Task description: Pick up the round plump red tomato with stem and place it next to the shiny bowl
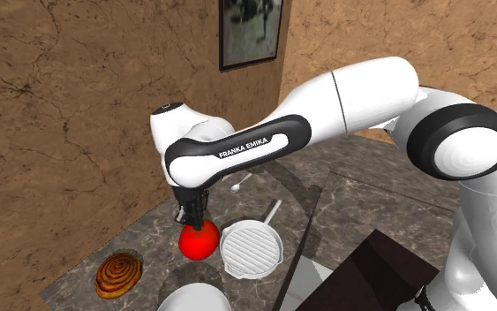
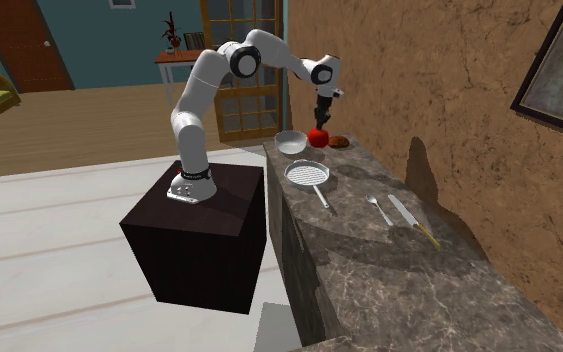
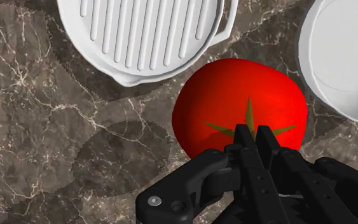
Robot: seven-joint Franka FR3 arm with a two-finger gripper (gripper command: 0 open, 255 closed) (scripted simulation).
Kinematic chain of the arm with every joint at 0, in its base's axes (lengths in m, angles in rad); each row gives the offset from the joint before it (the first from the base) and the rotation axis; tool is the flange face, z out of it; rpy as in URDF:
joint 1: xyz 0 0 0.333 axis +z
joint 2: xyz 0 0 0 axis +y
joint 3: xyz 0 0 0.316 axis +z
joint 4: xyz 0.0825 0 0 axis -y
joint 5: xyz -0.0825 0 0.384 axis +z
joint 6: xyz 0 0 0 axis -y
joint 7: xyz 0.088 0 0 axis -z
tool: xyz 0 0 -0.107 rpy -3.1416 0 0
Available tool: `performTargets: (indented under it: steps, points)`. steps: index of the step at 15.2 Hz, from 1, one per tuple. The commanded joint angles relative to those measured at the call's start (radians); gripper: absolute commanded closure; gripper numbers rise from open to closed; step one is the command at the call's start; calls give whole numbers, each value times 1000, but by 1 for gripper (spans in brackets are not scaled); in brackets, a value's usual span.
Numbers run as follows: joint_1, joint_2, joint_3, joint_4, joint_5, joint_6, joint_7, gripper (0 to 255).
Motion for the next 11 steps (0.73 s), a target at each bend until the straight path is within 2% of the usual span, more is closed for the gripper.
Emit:
performTargets:
  steps: [1, 11]
  points:
    - [0, 10, -1, -10, -1, 20, 0, 255]
    - [1, 68, -4, -55, -6, 124, 4, 255]
